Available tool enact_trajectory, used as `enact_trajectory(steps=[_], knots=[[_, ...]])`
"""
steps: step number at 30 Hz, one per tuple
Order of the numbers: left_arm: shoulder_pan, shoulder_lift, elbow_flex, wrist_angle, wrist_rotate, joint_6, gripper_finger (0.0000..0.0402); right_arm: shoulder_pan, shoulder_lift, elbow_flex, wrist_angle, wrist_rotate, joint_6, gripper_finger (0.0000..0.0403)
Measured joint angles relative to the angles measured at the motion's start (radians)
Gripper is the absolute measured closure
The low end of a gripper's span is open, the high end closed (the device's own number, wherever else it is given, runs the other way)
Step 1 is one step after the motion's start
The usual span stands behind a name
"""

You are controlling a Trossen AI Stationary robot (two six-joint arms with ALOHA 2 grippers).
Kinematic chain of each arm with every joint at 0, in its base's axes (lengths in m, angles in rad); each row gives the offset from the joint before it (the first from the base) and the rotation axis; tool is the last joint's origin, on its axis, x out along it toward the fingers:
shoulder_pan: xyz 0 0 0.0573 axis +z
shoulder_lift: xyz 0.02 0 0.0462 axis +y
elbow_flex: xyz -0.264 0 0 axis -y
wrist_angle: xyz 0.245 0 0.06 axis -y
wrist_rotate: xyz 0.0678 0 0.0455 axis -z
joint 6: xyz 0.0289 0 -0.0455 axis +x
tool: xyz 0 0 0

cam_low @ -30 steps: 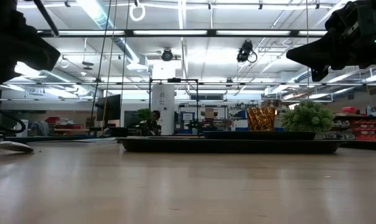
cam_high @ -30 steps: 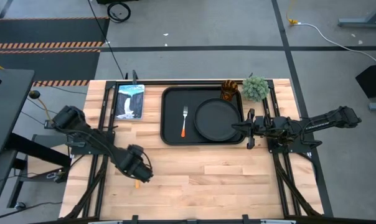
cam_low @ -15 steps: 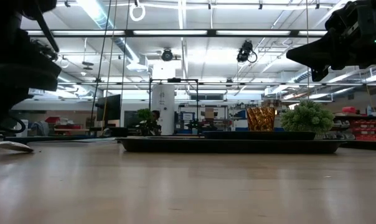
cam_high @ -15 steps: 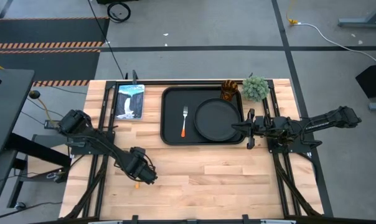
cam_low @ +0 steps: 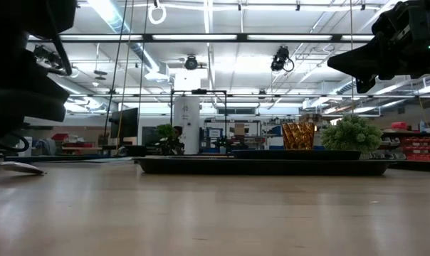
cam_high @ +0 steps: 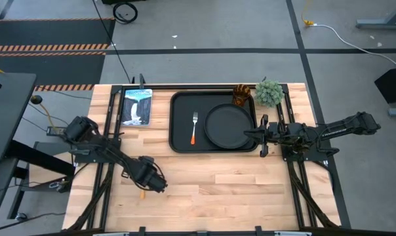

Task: Pick and place plate/cup/fork/spoon on tray
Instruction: Put the yellow spoon on the black tray on the left side of the orange fork

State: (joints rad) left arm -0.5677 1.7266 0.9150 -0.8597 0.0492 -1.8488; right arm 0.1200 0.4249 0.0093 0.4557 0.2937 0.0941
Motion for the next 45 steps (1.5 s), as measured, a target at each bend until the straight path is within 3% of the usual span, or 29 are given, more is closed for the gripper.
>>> enact_trajectory(steps=[7,15,19,23,27,33,39,45], knots=[[0.022,-0.011,-0.006,-0.011,0.041,0.032,0.0351,0.000,0.000,0.000,0.000,0.000,0.000,0.0369],[0.080,-0.017,0.104,-0.201,0.047,0.146,0.0346,0.000,0.000,0.000,0.000,0.000,0.000,0.0369],[0.130,-0.018,0.182,-0.254,-0.045,0.206,0.0341,0.000,0.000,0.000,0.000,0.000,0.000,0.0369],[0.212,-0.019,0.256,-0.256,-0.212,0.293,0.0344,0.000,0.000,0.000,0.000,0.000,0.000,0.0369],[0.339,-0.019,0.297,-0.161,-0.346,0.451,0.0344,0.000,0.000,0.000,0.000,0.000,0.000,0.0369],[0.552,-0.019,0.286,0.093,-0.358,0.735,0.0344,0.000,0.000,0.000,0.000,0.000,0.000,0.0369],[0.723,-0.019,0.286,0.259,-0.274,0.893,0.0343,0.000,0.000,0.000,0.000,0.000,0.000,0.0369],[0.824,0.015,0.286,0.335,-0.177,0.918,0.0343,0.000,0.000,0.000,0.000,0.000,0.000,0.0369]])
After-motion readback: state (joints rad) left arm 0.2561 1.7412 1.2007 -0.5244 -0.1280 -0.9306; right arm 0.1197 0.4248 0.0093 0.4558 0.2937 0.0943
